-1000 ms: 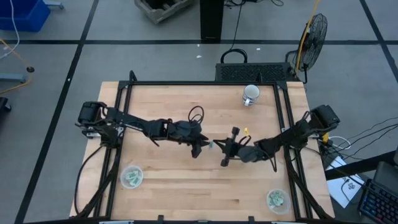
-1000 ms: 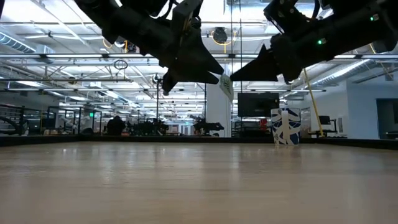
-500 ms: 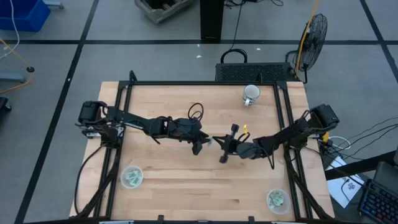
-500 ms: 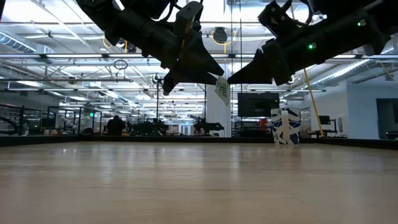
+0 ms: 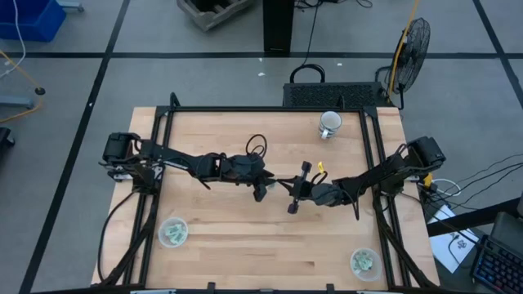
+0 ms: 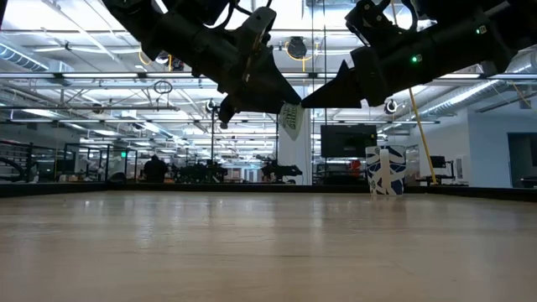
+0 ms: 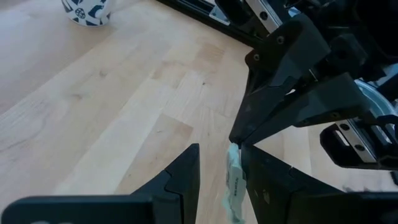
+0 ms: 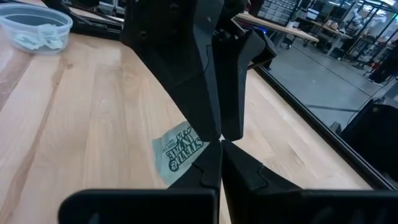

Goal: Pick and place Stevia / Truvia into bins
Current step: Put the stevia packet into the top transparent container

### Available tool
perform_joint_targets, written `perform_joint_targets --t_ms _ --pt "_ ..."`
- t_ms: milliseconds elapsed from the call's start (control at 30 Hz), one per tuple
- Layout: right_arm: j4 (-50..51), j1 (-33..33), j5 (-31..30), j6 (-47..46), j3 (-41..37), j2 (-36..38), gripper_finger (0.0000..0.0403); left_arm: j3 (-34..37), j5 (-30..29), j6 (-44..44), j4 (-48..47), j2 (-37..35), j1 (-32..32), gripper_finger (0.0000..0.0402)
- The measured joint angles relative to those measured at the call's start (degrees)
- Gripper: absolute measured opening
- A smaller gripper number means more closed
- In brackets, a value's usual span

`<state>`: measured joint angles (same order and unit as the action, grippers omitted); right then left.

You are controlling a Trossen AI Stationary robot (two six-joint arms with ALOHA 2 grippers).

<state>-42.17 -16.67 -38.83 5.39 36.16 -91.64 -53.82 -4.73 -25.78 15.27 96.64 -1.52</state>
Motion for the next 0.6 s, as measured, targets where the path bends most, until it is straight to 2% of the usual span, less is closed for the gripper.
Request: perform_joint_targets --t_ms 200,467,600 --pt "0.11 0.0 -0.02 0.0 0.0 0.0 0.0 0.0 0.02 0.22 -0.08 0.0 0.0 0.0107" --pt "0.11 0.11 -0.01 0.07 0.02 0.0 0.0 0.0 0.11 1.21 -0.42 0.0 0.0 0.001" --pt "0.14 0.11 0.02 1.49 0.04 0.0 0.0 0.0 0.11 1.67 -0.46 0.0 -0.02 0.0009"
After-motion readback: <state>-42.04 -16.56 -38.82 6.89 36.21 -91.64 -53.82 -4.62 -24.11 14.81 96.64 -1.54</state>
